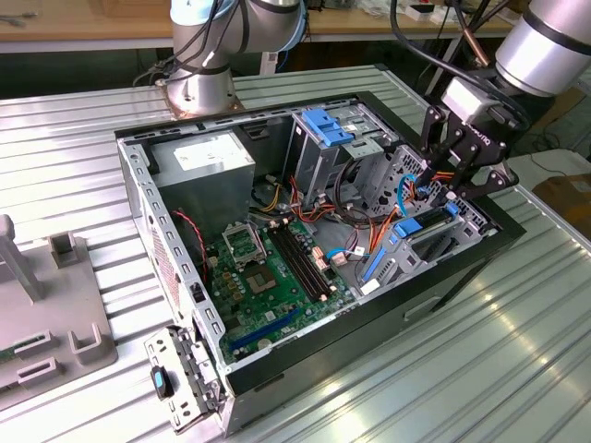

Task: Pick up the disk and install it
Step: 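Insert the first disk wire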

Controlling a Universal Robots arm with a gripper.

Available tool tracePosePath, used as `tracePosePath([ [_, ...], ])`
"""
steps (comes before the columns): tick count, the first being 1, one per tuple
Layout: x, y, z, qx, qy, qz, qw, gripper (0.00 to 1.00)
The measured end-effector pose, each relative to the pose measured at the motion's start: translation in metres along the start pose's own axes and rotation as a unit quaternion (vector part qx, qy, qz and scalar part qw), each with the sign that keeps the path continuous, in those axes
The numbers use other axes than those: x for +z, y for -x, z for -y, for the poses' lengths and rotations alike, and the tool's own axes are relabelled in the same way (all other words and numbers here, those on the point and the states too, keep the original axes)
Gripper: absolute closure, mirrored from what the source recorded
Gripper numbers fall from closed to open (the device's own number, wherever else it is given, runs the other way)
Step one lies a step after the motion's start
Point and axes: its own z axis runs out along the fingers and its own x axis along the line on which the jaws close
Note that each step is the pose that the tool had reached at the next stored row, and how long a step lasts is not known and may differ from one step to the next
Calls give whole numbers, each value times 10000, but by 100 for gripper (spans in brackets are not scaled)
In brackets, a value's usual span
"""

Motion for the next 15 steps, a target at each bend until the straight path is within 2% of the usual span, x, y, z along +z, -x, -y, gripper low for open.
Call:
tracePosePath([
  [5, 0, 0, 0, 0, 0, 3, 10000, 58],
  [7, 1, 0, 0, -7, 1, 253, 9997, 58],
  [8, 1, 0, 0, -9, 1, 311, 9995, 58],
  [12, 1, 0, 0, -9, 1, 315, 9995, 58],
  [15, 2, 0, 0, -9, 1, 318, 9995, 78],
])
